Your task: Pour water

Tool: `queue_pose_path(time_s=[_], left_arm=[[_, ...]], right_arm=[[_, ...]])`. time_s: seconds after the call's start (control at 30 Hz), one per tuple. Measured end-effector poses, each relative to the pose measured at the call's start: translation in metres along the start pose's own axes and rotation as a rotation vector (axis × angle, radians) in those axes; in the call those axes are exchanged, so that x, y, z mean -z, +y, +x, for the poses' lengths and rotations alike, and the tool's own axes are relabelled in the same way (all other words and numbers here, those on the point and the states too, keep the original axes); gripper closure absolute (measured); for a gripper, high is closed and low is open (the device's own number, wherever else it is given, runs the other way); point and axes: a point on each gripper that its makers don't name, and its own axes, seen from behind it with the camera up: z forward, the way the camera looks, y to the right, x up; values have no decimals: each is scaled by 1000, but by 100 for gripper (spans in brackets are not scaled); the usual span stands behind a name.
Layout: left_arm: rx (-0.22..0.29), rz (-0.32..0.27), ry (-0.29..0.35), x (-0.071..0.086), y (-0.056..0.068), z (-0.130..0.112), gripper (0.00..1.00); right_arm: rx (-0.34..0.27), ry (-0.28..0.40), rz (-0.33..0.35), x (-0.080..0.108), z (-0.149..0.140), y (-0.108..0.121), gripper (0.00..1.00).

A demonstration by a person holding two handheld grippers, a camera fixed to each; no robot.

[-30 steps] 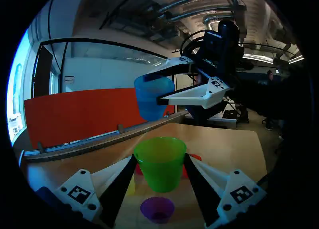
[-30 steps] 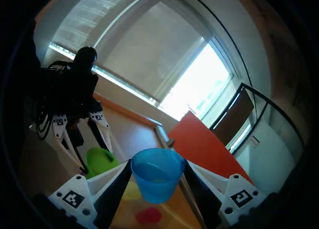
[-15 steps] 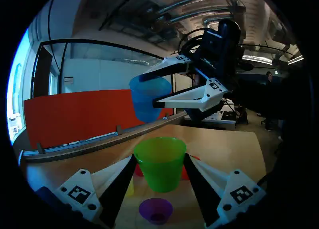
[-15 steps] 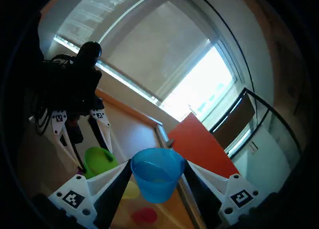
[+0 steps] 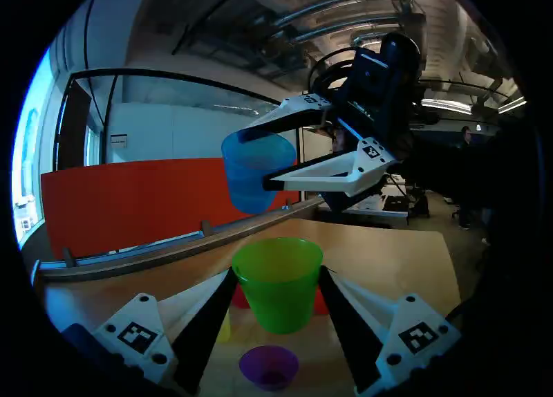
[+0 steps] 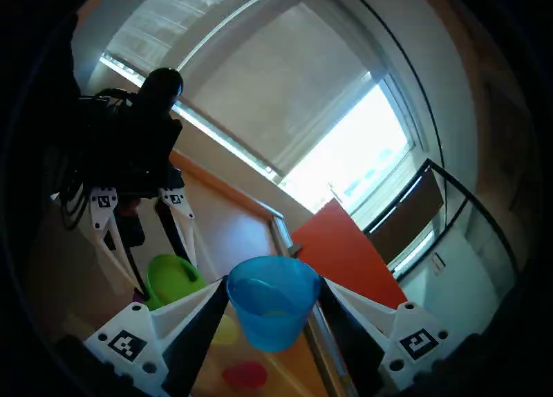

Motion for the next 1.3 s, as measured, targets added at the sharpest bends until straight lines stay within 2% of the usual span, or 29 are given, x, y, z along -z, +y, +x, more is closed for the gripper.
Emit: queue_pose_path(time_s=[0.67,1.3], left_arm=[[0,0,-2,-1,-1,-2,15],[-3,3,-1,-1,-2,0,15]], right_arm=[[84,-15,11,-5,4,-2,8],[138,-23,15,-7,9,-3,8]])
